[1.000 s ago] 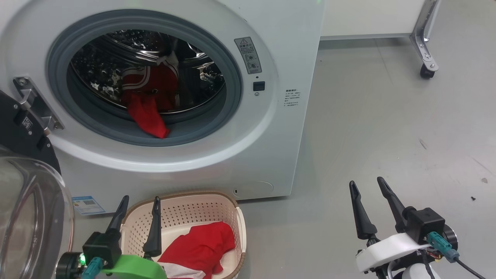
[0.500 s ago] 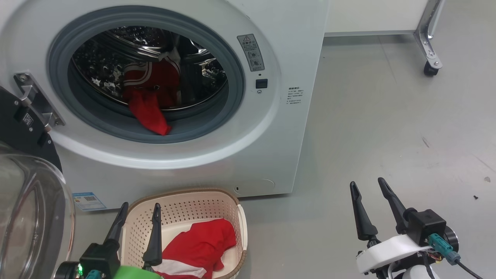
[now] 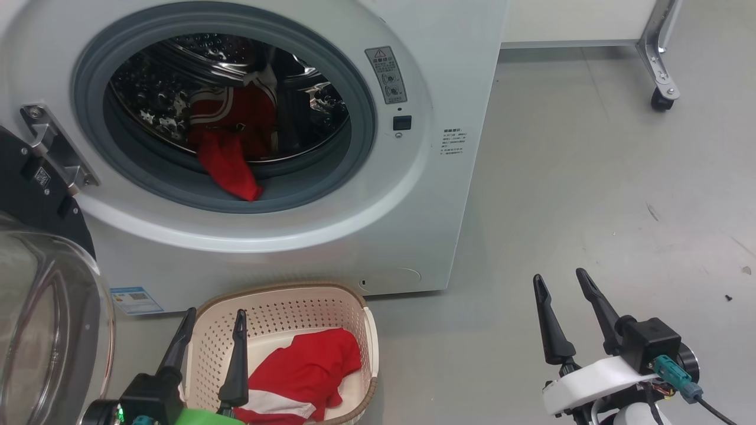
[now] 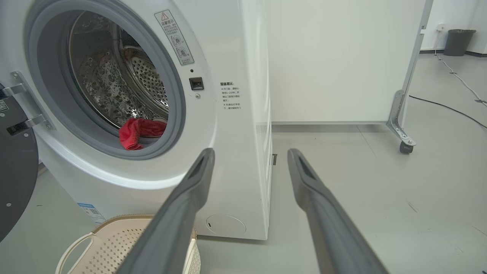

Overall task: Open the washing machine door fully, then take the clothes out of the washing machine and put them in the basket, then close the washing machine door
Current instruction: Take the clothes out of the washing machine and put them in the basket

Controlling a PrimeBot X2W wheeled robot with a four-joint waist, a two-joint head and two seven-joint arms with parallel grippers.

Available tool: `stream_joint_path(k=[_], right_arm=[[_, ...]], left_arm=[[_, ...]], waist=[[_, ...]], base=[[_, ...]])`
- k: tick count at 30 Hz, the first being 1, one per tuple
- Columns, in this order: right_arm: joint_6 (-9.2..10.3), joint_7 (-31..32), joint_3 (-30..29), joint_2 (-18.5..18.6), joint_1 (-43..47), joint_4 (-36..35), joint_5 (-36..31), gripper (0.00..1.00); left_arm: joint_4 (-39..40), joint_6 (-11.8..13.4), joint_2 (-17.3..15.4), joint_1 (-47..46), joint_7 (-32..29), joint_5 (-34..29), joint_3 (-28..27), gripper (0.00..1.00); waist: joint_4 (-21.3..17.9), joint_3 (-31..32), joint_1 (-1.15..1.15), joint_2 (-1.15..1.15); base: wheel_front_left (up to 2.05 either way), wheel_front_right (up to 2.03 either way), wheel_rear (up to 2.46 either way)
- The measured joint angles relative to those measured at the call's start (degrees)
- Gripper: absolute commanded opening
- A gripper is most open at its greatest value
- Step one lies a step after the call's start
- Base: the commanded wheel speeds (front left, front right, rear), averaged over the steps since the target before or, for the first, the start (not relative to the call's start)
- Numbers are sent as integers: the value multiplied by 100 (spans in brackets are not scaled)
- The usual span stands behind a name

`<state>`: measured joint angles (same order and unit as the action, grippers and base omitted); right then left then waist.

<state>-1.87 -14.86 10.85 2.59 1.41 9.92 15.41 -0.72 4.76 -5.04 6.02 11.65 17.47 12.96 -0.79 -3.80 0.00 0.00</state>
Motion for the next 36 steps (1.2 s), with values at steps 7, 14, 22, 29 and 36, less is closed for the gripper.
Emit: stream_joint_path(k=[7, 14, 22, 29, 36], right_arm=[[-1, 0, 57, 0, -3, -58, 0, 100], [-7, 1, 110, -1, -45, -167, 0, 100], [-7, 0, 193, 0, -187, -378, 0, 100], [-4, 0, 270, 1, -453, -568, 10, 100], [-1, 0, 400, 3, -745, -735, 163, 100]], left_arm=[[208, 21, -2, 15, -60, -20, -5, 100], [319, 35, -7, 1, -191, -100, -8, 100], [310, 12, -40, -459, -420, -69, -27, 100], [44, -112, -66, -1194, -765, 163, -78, 100], [-445, -259, -185, -2060, -1339, 278, -170, 100]], waist=[[-19, -110, 0, 0], [-92, -302, 0, 0], [-222, -683, 0, 0], [-382, -1151, 0, 0], [-597, -1675, 0, 0]], base=[[0, 0, 0], [0, 0, 0], [0, 0, 0], [0, 0, 0], [0, 0, 0]])
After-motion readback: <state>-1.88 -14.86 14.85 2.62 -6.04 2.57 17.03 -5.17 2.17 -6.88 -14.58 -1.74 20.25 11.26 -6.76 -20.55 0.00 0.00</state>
